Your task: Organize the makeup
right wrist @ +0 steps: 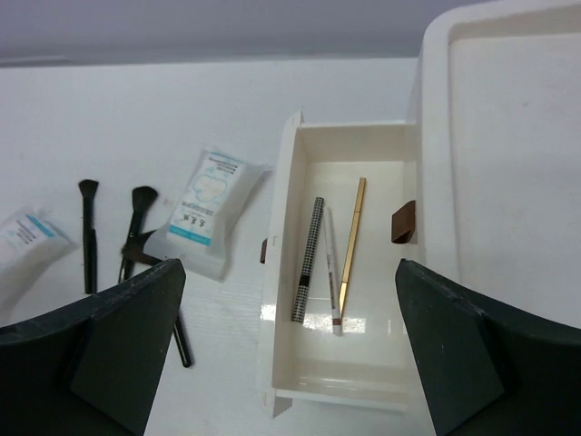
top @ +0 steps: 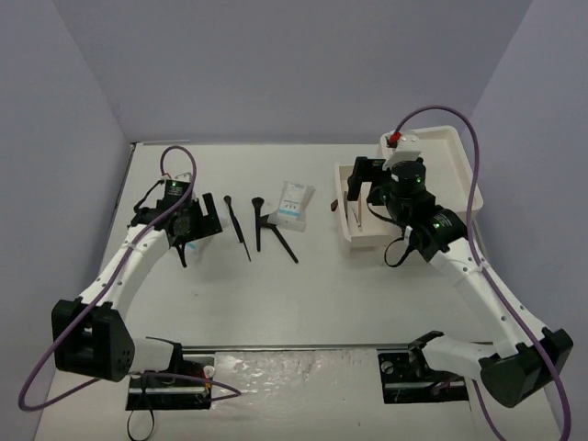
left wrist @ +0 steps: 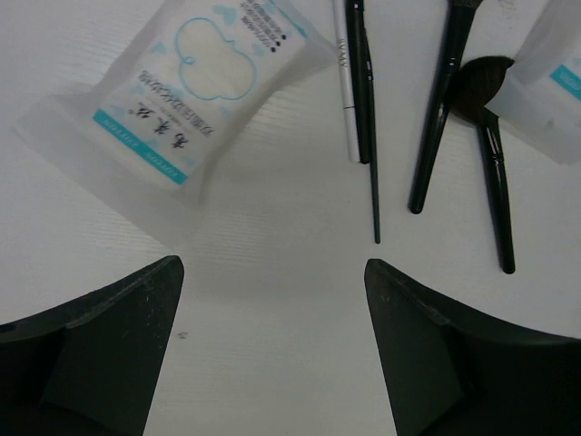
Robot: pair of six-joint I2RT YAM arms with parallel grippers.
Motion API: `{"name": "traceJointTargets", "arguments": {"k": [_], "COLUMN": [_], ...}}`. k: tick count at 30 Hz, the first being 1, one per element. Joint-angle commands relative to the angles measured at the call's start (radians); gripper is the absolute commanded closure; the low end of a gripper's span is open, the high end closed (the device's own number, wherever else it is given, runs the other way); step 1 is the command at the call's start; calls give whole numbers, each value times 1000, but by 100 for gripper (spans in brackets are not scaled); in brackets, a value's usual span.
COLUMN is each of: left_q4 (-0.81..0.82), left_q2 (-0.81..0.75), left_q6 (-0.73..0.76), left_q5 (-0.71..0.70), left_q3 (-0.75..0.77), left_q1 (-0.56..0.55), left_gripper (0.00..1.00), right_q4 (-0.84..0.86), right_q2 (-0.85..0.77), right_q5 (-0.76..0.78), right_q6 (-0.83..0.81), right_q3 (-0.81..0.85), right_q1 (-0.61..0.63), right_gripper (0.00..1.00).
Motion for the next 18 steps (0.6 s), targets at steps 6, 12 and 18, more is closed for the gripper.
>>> {"name": "traceJointTargets", "arguments": {"k": [6, 12, 18], "left_q4": [44, 30, 23], "left_q2": [295, 465, 581], "left_q6": [-168, -180, -183], "left_q5": [-112, -121, -137], "left_q3": [206, 307, 385], "left_q1": [-108, -108, -108], "left_gripper": [53, 61, 66], "right_q4": [49, 61, 68], "right_q2": [-199, -246, -262], "right_q5": [-27, -36, -52], "right_q6": [-18, -33, -52], "right_q3": [-109, -160, -184], "right_q1": [-9, -10, -12], "right_gripper": [0, 0, 0]}}
